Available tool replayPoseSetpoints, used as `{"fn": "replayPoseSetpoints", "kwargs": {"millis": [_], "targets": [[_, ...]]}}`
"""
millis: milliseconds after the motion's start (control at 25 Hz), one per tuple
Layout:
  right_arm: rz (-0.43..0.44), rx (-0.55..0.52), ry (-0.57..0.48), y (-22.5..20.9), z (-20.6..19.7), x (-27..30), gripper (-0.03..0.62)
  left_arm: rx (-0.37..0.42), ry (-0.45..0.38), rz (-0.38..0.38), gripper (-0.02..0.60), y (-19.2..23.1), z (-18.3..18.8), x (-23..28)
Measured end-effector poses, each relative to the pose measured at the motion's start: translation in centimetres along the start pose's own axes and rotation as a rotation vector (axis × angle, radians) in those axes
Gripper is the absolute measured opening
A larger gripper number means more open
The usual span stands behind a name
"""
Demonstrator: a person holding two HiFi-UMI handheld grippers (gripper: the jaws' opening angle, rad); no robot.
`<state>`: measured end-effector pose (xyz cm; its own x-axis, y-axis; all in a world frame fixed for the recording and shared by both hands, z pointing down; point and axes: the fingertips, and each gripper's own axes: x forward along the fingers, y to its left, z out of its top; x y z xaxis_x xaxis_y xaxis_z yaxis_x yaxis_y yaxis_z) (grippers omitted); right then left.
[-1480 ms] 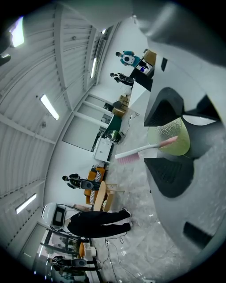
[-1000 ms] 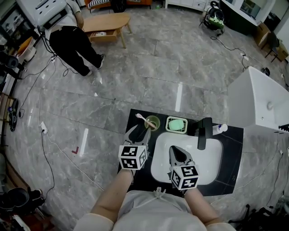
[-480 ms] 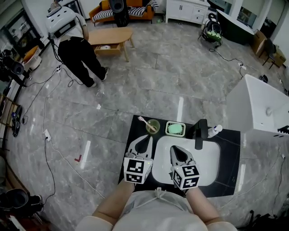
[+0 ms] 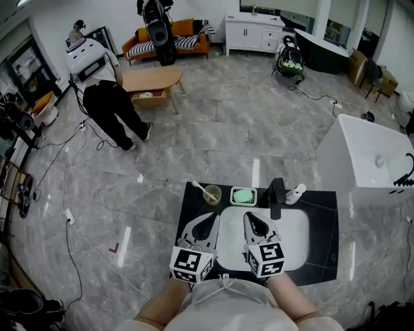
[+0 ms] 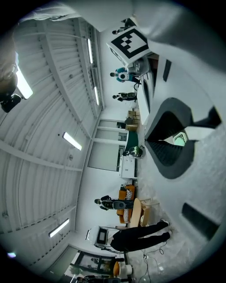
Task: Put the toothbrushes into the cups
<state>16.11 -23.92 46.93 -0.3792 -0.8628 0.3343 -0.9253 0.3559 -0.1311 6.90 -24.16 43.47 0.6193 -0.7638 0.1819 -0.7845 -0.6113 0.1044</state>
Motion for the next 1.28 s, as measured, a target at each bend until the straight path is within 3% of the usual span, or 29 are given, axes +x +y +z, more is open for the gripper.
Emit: {"fn": "replayPoseSetpoints", "kwargs": {"millis": [720,960,1280], "targets": [[0.016,-0.036,-0.014,1.9,0.0,-1.0,0.026,-0.105,0.022,0.05,0.02,1.5,-1.7,-1.6],[0.028,-0.026,0.005,2.4,-0.7,-0.8,0.026,-0.044,0.045,0.055,0.02,1.4,-2.5,-1.6],[0.032,-0.065,0.014,2.7,-1.2,-0.7,0.026,-0.063,0.057,0.047,0.02,1.4,-3.1,-1.4]]}}
